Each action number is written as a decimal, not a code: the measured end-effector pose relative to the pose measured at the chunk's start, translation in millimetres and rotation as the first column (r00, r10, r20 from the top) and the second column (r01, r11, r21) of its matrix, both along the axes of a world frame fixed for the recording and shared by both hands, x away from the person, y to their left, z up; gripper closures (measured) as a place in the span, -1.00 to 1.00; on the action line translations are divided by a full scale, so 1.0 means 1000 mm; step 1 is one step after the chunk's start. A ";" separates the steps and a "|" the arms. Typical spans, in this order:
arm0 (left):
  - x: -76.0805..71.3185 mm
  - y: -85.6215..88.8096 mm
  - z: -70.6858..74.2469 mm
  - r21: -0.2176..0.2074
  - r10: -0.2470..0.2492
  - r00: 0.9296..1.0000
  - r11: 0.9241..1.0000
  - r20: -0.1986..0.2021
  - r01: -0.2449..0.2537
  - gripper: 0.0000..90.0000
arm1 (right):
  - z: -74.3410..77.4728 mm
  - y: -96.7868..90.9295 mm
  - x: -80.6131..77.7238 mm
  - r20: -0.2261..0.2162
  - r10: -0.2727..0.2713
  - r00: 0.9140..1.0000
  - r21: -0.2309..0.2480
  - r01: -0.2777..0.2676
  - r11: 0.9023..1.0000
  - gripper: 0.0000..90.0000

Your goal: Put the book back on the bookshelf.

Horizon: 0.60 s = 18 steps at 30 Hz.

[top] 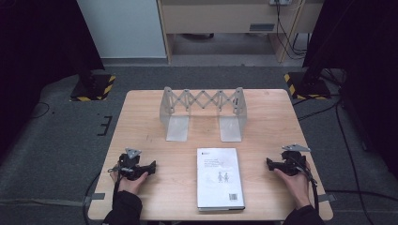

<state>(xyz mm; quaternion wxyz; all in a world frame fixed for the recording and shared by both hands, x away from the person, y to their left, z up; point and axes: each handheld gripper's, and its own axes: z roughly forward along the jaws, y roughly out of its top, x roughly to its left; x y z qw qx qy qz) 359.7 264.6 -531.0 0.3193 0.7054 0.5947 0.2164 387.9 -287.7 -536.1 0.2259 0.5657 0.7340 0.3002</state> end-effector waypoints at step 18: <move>-0.019 -0.049 0.024 -0.149 -0.122 0.988 0.979 0.099 0.136 -0.80 | 0.024 0.008 -0.018 0.122 0.069 0.990 0.221 -0.094 0.971 -0.82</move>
